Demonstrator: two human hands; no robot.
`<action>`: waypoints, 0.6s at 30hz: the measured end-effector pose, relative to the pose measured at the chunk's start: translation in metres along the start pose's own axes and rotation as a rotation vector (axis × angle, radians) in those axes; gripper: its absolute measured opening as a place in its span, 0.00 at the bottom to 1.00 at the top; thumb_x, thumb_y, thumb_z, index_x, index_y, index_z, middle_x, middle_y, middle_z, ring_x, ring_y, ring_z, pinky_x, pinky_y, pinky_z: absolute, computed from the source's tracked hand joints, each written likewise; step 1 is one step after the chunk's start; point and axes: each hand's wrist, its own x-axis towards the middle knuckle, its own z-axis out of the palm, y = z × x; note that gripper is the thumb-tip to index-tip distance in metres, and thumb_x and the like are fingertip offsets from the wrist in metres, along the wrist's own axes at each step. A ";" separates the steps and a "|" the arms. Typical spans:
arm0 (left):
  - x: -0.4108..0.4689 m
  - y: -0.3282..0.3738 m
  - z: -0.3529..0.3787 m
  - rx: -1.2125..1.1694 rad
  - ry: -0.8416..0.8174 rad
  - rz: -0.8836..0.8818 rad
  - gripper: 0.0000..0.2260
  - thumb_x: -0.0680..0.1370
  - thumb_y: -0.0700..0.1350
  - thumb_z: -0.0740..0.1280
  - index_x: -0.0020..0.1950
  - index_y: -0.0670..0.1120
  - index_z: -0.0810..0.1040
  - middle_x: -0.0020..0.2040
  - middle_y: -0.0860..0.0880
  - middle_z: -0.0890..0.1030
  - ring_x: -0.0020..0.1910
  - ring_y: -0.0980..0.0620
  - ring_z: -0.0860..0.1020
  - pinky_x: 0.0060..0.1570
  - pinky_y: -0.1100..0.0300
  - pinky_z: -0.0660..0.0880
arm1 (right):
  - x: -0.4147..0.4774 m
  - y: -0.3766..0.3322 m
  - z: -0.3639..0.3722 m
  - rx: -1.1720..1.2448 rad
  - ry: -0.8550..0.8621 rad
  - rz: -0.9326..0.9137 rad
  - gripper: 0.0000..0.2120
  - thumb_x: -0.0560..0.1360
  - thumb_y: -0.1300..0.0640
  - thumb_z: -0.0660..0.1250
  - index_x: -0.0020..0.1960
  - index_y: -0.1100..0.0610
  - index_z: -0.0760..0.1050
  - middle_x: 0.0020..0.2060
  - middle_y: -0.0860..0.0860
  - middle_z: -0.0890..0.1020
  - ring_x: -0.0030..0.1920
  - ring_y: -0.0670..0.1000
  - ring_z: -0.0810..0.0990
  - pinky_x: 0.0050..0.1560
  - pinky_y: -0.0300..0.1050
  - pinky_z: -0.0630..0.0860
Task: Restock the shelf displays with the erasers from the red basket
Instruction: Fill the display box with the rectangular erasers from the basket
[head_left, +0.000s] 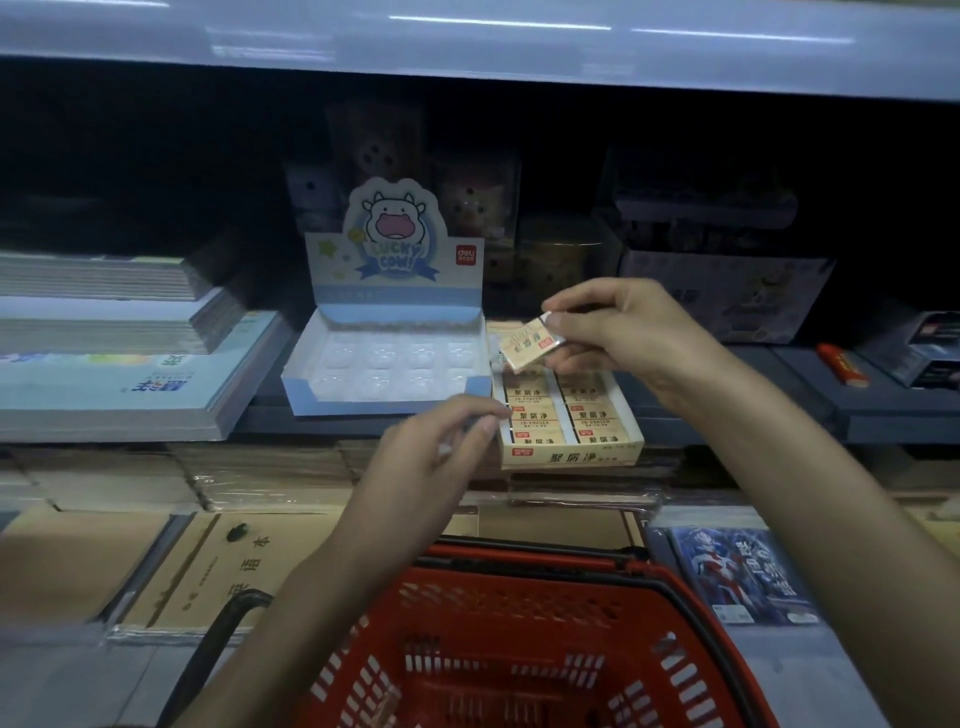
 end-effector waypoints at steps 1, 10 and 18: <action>-0.001 0.000 0.000 0.046 -0.039 0.005 0.09 0.84 0.55 0.65 0.62 0.63 0.82 0.43 0.66 0.82 0.43 0.66 0.81 0.39 0.70 0.75 | 0.003 0.003 0.001 -0.013 0.018 0.015 0.09 0.78 0.63 0.73 0.58 0.59 0.82 0.45 0.61 0.87 0.41 0.53 0.89 0.38 0.39 0.85; -0.002 -0.002 0.009 0.296 -0.091 0.124 0.13 0.83 0.57 0.65 0.68 0.61 0.77 0.33 0.63 0.72 0.36 0.70 0.75 0.31 0.72 0.67 | 0.014 0.019 0.007 -0.087 0.022 0.141 0.11 0.76 0.66 0.74 0.58 0.59 0.80 0.44 0.60 0.88 0.43 0.54 0.89 0.43 0.44 0.86; -0.002 -0.002 0.008 0.377 -0.102 0.140 0.13 0.84 0.58 0.63 0.69 0.63 0.74 0.32 0.62 0.69 0.31 0.62 0.71 0.35 0.59 0.71 | 0.012 0.012 0.003 -0.483 -0.048 -0.230 0.09 0.82 0.57 0.68 0.57 0.47 0.84 0.48 0.46 0.84 0.43 0.46 0.83 0.32 0.35 0.77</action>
